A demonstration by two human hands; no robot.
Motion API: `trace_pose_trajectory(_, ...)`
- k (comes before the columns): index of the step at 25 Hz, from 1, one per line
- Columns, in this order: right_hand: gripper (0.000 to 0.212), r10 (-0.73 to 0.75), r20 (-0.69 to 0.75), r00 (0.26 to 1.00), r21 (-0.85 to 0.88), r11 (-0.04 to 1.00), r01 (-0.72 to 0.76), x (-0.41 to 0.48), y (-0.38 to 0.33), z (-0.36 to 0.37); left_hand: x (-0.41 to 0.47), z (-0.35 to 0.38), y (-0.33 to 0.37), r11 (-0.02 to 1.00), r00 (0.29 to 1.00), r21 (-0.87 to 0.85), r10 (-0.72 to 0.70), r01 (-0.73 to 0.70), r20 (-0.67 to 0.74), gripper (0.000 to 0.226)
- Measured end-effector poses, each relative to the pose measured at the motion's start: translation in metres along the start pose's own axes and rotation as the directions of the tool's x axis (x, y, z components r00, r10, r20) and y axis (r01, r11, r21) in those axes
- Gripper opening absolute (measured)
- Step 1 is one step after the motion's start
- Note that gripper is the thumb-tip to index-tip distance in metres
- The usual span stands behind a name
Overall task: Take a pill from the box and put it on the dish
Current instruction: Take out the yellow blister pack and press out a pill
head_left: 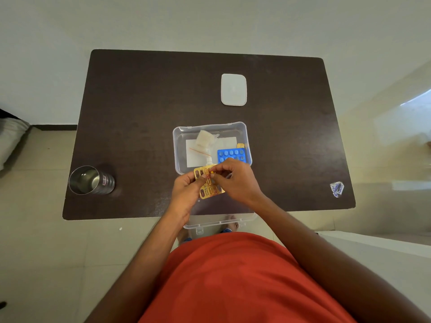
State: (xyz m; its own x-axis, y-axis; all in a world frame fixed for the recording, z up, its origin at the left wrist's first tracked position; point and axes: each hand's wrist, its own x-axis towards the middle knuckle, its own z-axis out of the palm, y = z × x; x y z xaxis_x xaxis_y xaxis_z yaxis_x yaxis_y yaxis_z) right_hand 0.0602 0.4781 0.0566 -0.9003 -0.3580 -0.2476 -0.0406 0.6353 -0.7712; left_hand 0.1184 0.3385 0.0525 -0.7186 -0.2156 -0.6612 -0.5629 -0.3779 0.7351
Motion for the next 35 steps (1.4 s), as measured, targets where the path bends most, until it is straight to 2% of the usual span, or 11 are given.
trace_pose_trajectory(3,0.018,0.012,0.019,1.000,-0.004,1.000,-0.012,0.003,0.002,0.000,0.004,-0.002,-0.002,1.000,1.000,0.025,0.010,-0.010,0.011,0.015)
trace_pose_trajectory(6,0.016,0.098,-0.032,0.995,0.117,0.989,-0.094,0.006,0.004,-0.003,0.011,-0.007,-0.002,0.997,0.998,0.069,0.048,-0.046,-0.028,0.015)
trace_pose_trajectory(10,0.011,0.220,-0.119,0.968,0.251,0.950,-0.185,0.009,0.011,-0.008,0.029,-0.013,0.007,0.966,0.989,0.235,0.128,-0.107,-0.077,0.021)
trace_pose_trajectory(14,0.008,0.335,-0.201,0.921,0.313,0.913,-0.264,0.007,0.024,-0.012,0.062,-0.006,0.019,0.902,0.981,0.396,0.195,-0.174,-0.012,0.021)
trace_pose_trajectory(20,0.010,0.404,-0.300,0.864,0.341,0.892,-0.298,0.003,0.039,-0.017,0.116,0.037,0.037,0.731,0.951,0.613,0.280,-0.299,0.130,0.021)
trace_pose_trajectory(27,0.010,0.367,-0.211,0.906,0.292,0.908,-0.300,0.037,0.060,-0.043,0.138,0.064,0.030,0.529,0.932,0.782,0.313,-0.330,0.182,0.033)
trace_pose_trajectory(28,0.010,0.350,-0.191,0.917,0.283,0.914,-0.290,0.047,0.062,-0.048,0.137,0.064,0.030,0.483,0.925,0.807,0.326,-0.340,0.194,0.035)
trace_pose_trajectory(32,0.010,0.278,-0.170,0.945,0.230,0.944,-0.236,0.099,0.067,-0.068,0.143,0.063,0.040,0.176,0.869,0.906,0.400,-0.385,0.291,0.043)
trace_pose_trajectory(34,0.012,0.240,-0.176,0.955,0.212,0.956,-0.201,0.130,0.069,-0.074,0.146,0.064,0.049,0.112,0.832,0.912,0.465,-0.394,0.302,0.037)
trace_pose_trajectory(35,0.012,0.221,-0.181,0.958,0.213,0.960,-0.181,0.147,0.070,-0.077,0.147,0.067,0.053,0.125,0.812,0.909,0.509,-0.397,0.285,0.030)
